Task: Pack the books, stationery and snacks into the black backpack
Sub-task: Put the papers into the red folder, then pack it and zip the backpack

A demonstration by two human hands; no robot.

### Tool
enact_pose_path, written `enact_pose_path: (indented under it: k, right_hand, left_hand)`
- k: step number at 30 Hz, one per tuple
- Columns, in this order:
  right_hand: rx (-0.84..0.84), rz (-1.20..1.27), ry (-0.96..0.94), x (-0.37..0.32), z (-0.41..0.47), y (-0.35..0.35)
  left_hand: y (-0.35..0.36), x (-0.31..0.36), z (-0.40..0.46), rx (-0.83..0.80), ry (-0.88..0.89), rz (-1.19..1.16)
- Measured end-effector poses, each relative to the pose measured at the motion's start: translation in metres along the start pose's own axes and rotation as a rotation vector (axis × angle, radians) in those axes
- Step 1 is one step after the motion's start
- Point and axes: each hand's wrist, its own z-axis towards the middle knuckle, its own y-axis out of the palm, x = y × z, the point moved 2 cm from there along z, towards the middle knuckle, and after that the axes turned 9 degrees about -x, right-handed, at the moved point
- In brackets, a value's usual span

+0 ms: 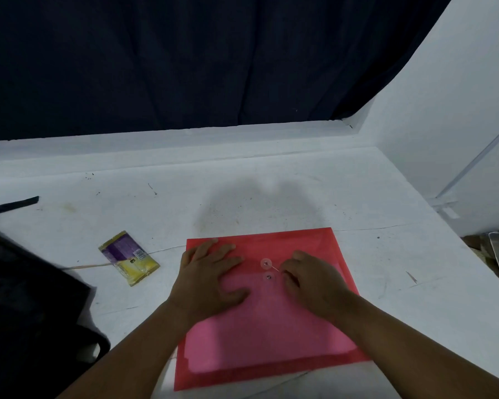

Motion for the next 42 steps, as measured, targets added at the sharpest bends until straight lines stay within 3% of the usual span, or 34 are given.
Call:
enact_pose_path:
  k: [5, 11, 17, 26, 32, 38, 42]
  right_hand:
    - [-0.015, 0.084, -0.037, -0.006, -0.006, 0.004]
    - [0.020, 0.137, -0.006, -0.003, -0.006, 0.002]
    - [0.032, 0.170, 0.016, -0.001, -0.008, 0.006]
    - [-0.042, 0.352, 0.110, -0.015, -0.006, 0.015]
    - [-0.112, 0.379, 0.201, -0.024, -0.002, 0.019]
    - [-0.106, 0.443, 0.091, -0.035, 0.009, 0.015]
    - [-0.043, 0.360, -0.005, -0.037, 0.022, 0.005]
  left_hand:
    - [-0.014, 0.009, 0.012, -0.063, 0.011, 0.011]
    - [-0.004, 0.004, 0.015, 0.048, 0.126, -0.015]
    - [-0.002, 0.009, 0.014, 0.053, 0.178, -0.005]
    - [-0.001, 0.008, 0.013, -0.049, 0.082, -0.048]
    - [0.007, 0.005, 0.009, 0.026, 0.088, -0.089]
    - [-0.002, 0.001, 0.009, -0.099, 0.078, -0.185]
    - [-0.005, 0.002, 0.011, -0.135, 0.034, -0.233]
